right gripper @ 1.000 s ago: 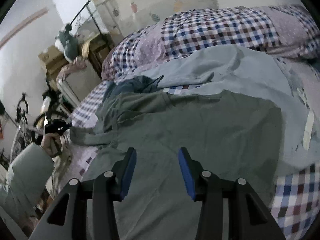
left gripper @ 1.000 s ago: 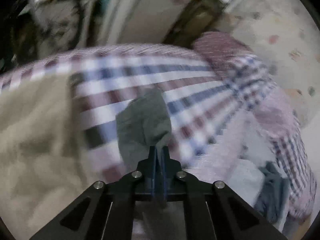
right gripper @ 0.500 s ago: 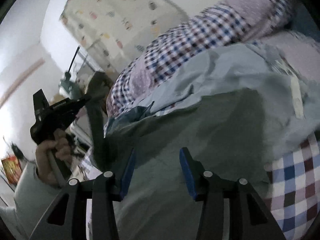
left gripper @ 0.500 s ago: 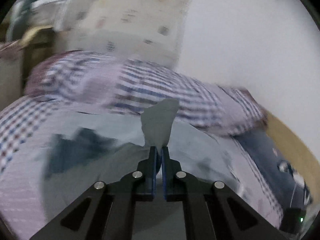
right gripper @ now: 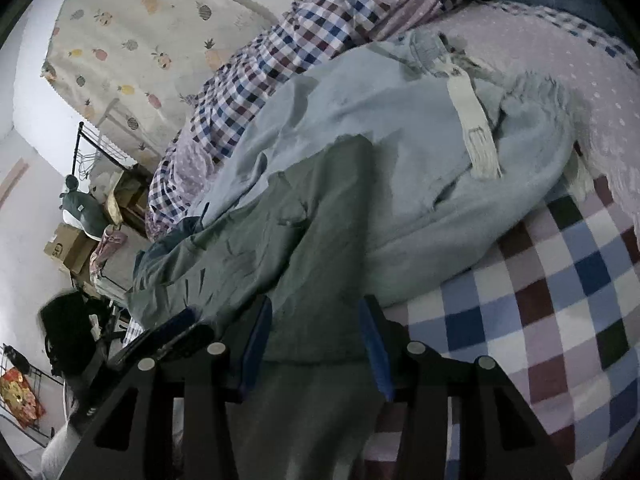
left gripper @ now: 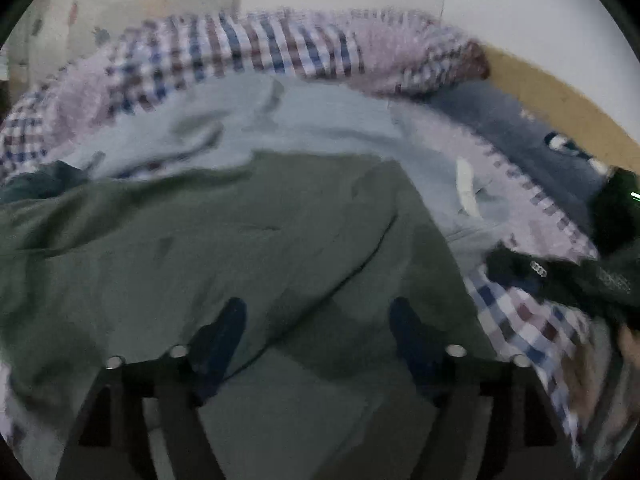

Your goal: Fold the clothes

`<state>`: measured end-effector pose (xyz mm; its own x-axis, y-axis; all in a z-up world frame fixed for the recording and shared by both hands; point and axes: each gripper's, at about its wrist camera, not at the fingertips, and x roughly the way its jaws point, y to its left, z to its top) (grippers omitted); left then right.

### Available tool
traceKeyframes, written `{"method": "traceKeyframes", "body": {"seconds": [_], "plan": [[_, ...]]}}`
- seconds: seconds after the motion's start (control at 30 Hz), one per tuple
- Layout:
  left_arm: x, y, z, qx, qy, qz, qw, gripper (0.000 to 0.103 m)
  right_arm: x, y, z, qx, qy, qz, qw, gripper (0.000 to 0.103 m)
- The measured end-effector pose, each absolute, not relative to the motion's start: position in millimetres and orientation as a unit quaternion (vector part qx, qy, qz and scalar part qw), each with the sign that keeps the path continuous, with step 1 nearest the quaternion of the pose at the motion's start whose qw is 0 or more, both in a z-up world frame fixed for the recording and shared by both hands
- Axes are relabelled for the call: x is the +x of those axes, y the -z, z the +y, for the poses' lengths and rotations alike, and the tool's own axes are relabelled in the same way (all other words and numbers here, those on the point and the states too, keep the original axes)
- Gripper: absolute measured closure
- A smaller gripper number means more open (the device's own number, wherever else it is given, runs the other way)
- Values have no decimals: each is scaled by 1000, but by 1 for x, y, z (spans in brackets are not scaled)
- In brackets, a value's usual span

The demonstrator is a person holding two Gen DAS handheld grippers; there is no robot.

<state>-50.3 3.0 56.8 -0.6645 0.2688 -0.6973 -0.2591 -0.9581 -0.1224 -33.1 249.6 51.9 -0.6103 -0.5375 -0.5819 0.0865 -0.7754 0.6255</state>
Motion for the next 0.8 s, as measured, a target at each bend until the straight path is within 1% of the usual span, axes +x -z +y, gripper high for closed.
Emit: {"method": "traceKeyframes", "body": {"seconds": [0.1,0.2,0.33,0.37,0.57,0.73,0.8], "plan": [[-19,-65,-59,-346,-935,-13,83,17,-37,-54,242,404,854,-270,187,53],[0,-60,-130,-337,-938,-75,3,17,-39,-56,233,409,855,-261,185,51],[6,-43,-195,-344,-925,-150,-59,17,-45,-69,209,403,875,-209,171,47],[5,-39,-201,-352,-921,-155,-57,17,-49,-74,200,400,881,-189,169,45],[2,-26,-198,-386,-906,-175,-20,17,-86,-88,127,395,906,-67,133,44],[-1,-18,-190,-414,-893,-177,-5,17,-128,-63,69,413,906,51,79,44],[-1,-18,-191,-414,-893,-176,-3,17,-134,-52,64,425,901,66,64,48]]}}
